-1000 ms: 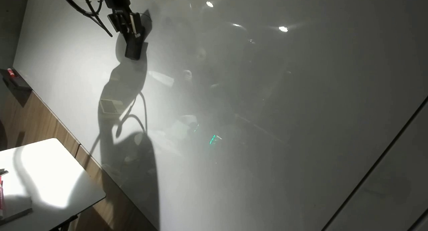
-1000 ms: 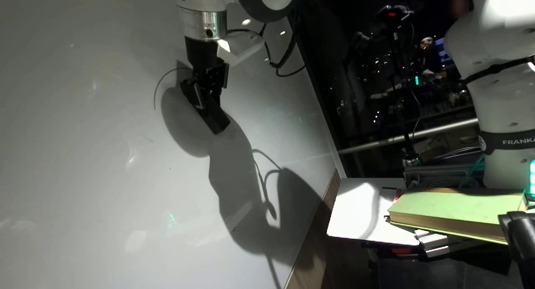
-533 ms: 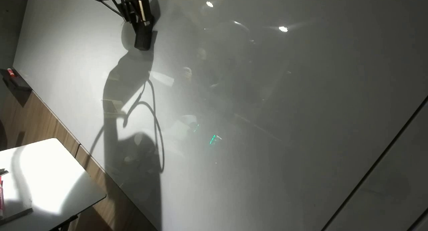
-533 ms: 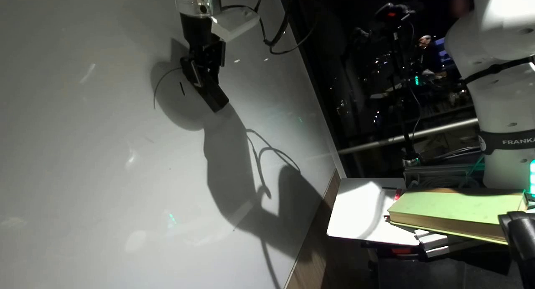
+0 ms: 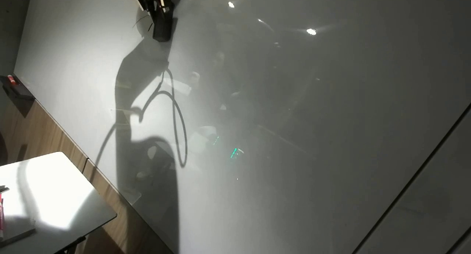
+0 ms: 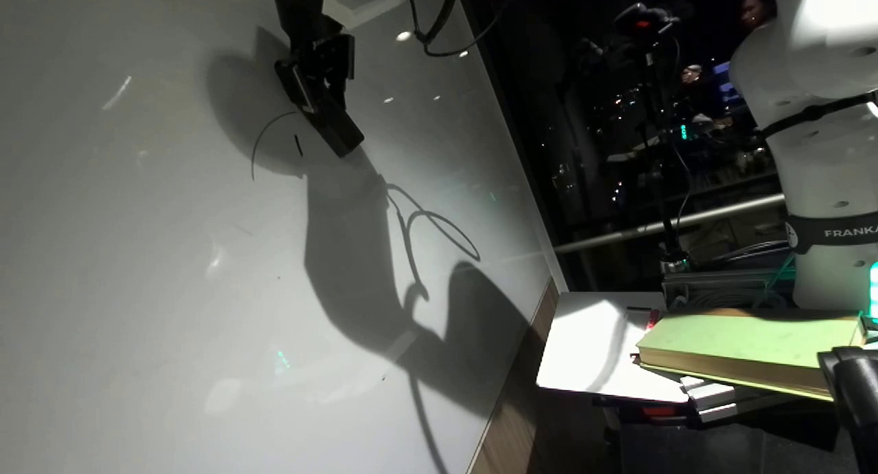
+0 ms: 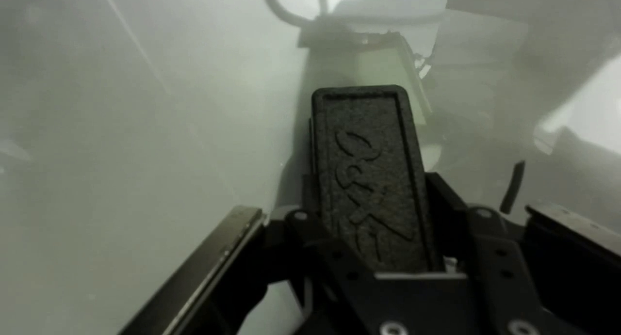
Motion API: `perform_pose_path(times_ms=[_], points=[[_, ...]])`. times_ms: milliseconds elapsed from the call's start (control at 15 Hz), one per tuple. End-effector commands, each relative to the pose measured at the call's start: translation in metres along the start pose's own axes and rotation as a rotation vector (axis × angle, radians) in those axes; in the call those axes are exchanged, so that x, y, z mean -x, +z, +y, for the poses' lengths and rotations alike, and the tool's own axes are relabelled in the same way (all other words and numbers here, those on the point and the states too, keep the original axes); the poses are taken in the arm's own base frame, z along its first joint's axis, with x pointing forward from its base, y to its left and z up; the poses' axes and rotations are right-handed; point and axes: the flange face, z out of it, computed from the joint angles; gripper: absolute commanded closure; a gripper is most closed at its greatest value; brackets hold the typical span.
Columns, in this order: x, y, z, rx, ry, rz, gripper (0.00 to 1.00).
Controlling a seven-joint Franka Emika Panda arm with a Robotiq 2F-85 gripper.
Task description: Erase the drawing on the white board
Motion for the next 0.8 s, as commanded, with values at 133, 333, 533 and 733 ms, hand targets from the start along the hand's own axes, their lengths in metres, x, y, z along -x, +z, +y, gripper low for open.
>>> perform_pose_path(times_ms=[133, 333, 533, 733], points=[[-0.03, -0.019, -0.075, -0.064, -0.009, 0.085, 0.7], [-0.027, -0.033, -0.119, -0.099, -0.028, 0.11, 0.7], [-0.017, -0.064, -0.167, -0.153, -0.046, 0.124, 0.7], [-0.015, -0.073, -0.202, -0.202, -0.065, 0.141, 0.7]])
